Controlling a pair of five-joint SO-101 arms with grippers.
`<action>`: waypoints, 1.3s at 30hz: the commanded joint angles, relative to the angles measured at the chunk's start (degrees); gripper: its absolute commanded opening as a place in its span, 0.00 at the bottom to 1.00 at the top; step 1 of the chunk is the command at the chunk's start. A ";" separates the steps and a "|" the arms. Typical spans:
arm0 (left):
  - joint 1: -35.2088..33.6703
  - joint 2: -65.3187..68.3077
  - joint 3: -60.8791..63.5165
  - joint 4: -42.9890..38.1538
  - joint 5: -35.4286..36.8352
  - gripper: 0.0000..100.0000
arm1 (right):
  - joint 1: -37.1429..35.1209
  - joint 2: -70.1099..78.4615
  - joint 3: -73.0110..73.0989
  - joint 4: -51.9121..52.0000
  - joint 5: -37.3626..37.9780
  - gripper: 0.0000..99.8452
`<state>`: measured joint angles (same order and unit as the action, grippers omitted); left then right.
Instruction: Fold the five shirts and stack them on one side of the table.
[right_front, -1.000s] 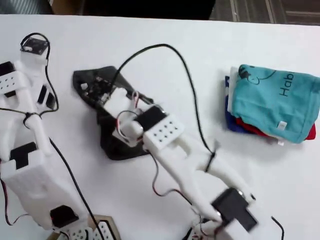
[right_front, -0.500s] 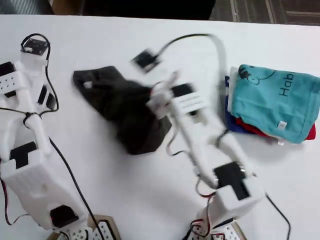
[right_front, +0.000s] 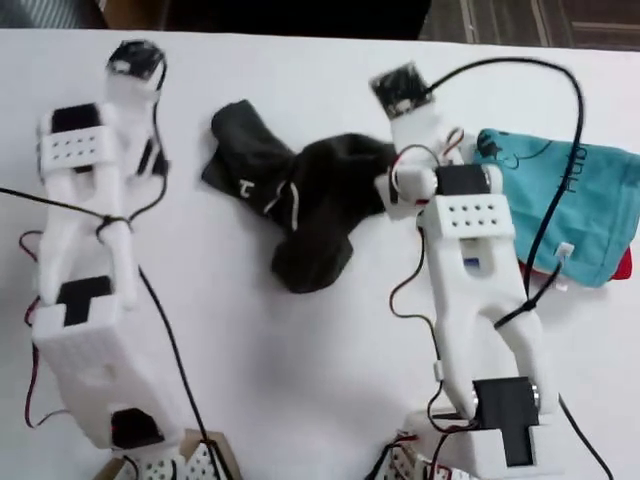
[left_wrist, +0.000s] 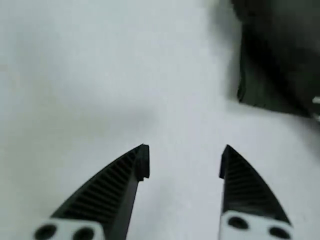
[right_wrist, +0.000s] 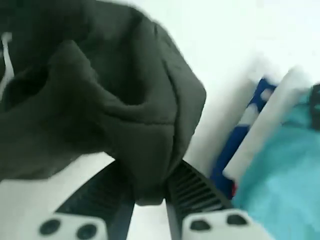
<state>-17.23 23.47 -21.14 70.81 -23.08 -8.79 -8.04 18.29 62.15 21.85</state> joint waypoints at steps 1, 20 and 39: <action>4.66 0.00 -4.88 -0.62 2.46 0.29 | -1.54 -4.88 5.54 1.63 1.93 0.02; 16.97 32.00 -30.81 8.97 -1.49 0.27 | 3.91 -39.25 31.47 6.46 11.08 0.02; 5.45 36.31 -60.26 31.74 -7.21 0.02 | 12.09 -34.24 35.52 -8.75 10.46 0.02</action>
<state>-7.12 67.08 -81.27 101.49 -29.85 1.49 -45.41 54.33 56.79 32.40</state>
